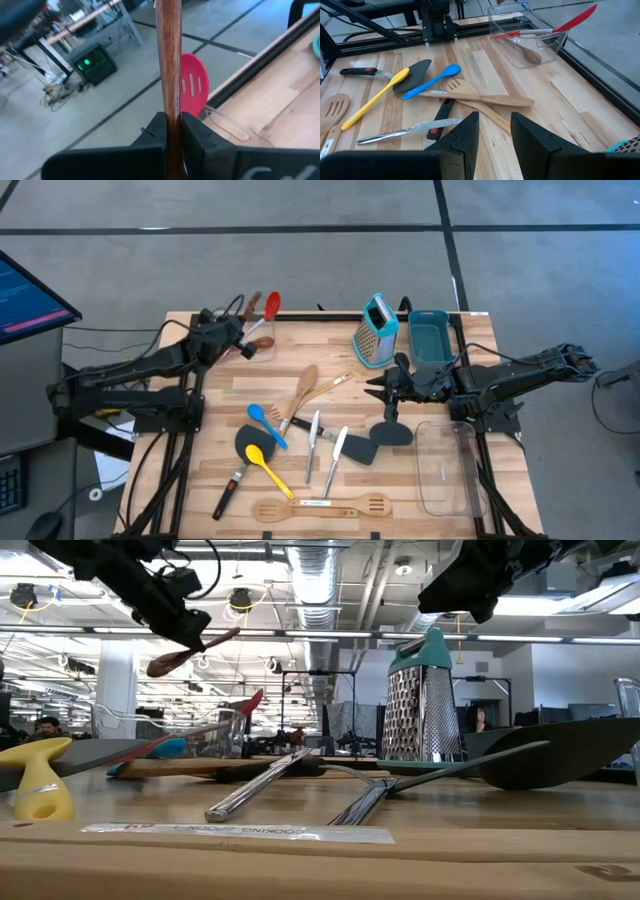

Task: Pick & Place Kitchen Items
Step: Put the dark brown wooden spoon into the left transparent bin

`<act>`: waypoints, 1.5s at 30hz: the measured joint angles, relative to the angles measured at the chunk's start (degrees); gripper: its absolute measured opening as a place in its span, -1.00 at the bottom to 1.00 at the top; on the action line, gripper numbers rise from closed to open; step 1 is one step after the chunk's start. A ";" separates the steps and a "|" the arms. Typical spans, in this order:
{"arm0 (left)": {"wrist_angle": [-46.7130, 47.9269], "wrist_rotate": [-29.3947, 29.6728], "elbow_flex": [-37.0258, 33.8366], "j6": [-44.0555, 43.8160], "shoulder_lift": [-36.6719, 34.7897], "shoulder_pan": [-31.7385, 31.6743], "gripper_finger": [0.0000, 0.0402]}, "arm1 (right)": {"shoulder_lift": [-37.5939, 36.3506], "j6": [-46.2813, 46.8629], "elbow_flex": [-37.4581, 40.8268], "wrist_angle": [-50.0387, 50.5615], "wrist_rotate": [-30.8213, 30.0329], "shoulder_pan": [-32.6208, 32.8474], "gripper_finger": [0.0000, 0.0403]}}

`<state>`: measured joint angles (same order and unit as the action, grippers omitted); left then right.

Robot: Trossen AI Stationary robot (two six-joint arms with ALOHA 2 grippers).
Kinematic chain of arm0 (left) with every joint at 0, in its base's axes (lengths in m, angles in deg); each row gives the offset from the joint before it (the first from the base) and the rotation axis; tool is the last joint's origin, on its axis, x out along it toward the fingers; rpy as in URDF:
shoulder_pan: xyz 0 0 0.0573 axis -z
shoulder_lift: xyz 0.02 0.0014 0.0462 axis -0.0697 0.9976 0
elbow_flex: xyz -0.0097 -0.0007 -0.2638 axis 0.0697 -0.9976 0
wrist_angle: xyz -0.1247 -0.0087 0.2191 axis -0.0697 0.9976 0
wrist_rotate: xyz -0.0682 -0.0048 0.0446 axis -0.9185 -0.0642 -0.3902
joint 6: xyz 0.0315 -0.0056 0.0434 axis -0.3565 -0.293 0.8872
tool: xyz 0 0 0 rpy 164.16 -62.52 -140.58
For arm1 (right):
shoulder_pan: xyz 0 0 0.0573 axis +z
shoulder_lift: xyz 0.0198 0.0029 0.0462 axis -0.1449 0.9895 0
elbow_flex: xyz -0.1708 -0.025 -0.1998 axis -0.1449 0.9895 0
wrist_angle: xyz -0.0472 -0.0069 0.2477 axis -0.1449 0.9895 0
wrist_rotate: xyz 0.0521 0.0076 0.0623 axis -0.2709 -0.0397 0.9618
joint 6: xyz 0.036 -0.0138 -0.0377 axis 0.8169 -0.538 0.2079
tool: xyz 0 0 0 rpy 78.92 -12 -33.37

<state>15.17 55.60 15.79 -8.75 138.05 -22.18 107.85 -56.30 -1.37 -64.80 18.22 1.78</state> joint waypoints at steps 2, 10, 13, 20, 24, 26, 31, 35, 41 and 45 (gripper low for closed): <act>-0.11 -1.88 -0.01 -0.02 0.94 -2.21 -0.98 | 0.00 0.00 0.00 0.00 -0.01 0.00 -0.47; -0.02 -9.03 -0.01 -0.24 6.72 -10.17 -0.97 | 0.00 0.00 0.00 0.00 0.00 0.00 -0.47; -0.02 -10.67 -0.01 -0.56 9.46 -12.58 -0.97 | 0.00 0.00 0.00 0.00 0.00 0.00 -0.47; 0.03 -11.08 -0.01 -0.42 14.62 -16.42 -0.97 | 0.00 0.00 -0.02 0.00 0.00 0.00 -0.47; 0.02 -11.68 -0.01 -0.42 16.21 -18.16 -0.97 | 0.00 0.00 -0.01 0.00 0.00 0.00 -0.47; -0.05 -13.41 0.01 -0.37 16.59 -19.21 -0.97 | 0.00 0.00 -0.01 0.00 0.00 0.00 -0.47; -0.04 -15.82 -0.01 3.46 18.00 -21.30 -0.97 | -0.01 -0.01 -0.01 0.02 0.00 0.00 -0.47; 0.10 -16.81 -0.01 4.44 19.16 -22.54 -0.97 | 0.00 -0.02 -0.02 0.02 0.00 0.00 -0.47; 0.37 -20.30 -3.53 7.08 19.31 -24.60 -0.97 | 0.00 -0.02 -0.02 0.02 0.00 0.00 -0.47; 0.23 -20.40 -6.68 7.10 19.31 -25.63 -0.97 | 0.00 -0.02 -0.02 0.02 0.00 0.00 -0.47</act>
<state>15.39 35.19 9.11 -1.64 157.36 -47.82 107.85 -56.33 -1.40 -64.78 18.22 1.78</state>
